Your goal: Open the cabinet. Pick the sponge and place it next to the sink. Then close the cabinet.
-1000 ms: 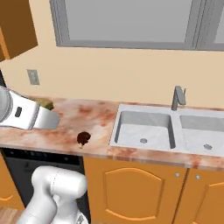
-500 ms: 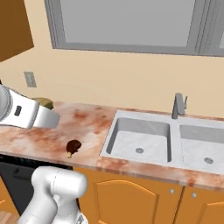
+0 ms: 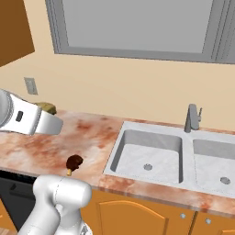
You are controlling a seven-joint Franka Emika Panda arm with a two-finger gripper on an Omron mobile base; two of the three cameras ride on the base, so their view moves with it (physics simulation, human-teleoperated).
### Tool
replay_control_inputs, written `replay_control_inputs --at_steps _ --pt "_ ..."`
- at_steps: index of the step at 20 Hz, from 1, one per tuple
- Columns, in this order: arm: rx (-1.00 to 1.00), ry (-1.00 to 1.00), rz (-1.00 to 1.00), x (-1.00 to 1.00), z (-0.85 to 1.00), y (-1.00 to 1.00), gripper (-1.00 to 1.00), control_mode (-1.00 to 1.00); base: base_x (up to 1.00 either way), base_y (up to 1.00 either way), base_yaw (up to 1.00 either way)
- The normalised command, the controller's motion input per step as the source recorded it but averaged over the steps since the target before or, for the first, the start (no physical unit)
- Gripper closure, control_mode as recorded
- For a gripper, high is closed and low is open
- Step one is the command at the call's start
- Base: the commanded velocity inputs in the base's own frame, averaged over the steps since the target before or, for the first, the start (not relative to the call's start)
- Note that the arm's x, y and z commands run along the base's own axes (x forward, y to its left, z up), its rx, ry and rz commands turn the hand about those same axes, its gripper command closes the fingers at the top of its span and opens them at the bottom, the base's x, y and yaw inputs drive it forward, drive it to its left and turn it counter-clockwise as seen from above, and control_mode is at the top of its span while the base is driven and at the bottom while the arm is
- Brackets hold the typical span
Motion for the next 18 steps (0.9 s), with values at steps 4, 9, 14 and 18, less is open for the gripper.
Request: replay_control_inputs --at_steps 4,9,14,18 --pt "0.00 0.00 0.00 0.00 0.00 0.00 1.00 1.00 0.00 0.00 0.00" --pt "0.00 0.00 0.00 0.03 0.00 0.00 1.00 -1.00 0.00 0.00 0.00" --pt "0.00 0.06 0.01 0.63 0.00 0.00 1.00 -1.00 0.00 0.00 0.00" --pt "0.00 0.14 0.13 0.81 0.00 -0.04 1.00 -1.00 0.00 0.00 0.00"
